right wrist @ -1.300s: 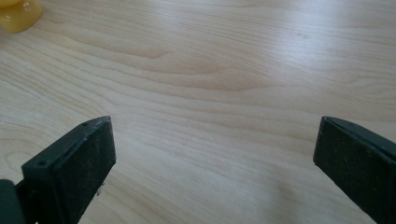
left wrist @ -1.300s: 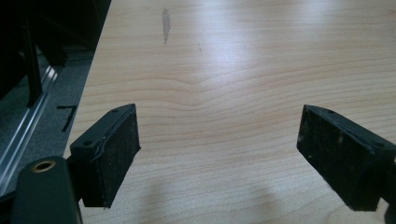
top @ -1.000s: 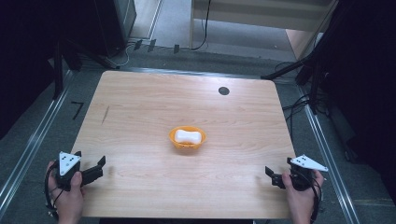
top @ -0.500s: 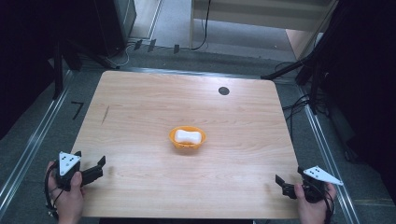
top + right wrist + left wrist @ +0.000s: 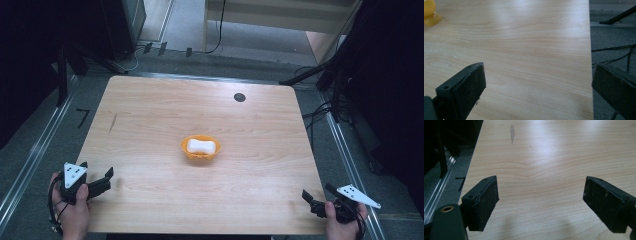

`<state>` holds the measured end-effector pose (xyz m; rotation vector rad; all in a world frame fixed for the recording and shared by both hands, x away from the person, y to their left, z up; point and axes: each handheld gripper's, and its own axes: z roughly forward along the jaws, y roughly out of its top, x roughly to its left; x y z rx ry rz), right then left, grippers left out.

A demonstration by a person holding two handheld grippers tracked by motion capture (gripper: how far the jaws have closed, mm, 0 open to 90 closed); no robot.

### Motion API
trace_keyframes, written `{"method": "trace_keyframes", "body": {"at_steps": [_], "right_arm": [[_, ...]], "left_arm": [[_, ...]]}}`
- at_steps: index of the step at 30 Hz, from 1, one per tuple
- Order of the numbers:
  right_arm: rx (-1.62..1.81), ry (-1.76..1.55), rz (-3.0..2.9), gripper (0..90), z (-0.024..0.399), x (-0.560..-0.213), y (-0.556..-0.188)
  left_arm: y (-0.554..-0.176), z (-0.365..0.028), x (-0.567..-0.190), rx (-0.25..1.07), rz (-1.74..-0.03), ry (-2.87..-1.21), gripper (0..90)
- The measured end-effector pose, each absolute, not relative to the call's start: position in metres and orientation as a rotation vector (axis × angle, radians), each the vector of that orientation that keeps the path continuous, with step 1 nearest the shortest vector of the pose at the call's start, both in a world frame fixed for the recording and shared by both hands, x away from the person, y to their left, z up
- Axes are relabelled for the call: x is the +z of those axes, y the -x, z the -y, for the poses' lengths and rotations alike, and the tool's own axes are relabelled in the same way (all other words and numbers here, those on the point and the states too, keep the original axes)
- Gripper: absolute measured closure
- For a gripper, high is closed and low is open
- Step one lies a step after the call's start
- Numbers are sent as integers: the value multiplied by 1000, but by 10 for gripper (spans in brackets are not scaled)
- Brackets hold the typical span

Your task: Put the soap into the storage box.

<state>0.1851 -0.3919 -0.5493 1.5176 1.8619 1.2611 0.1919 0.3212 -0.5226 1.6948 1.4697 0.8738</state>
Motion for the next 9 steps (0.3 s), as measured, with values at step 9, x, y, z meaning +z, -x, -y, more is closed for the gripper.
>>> {"method": "trace_keyframes", "body": {"at_steps": [9], "right_arm": [[1233,-1492,-1867,0,388,-552,-184]], "left_arm": [[-192,-321,-523,872,-1467,-1698,138]]}}
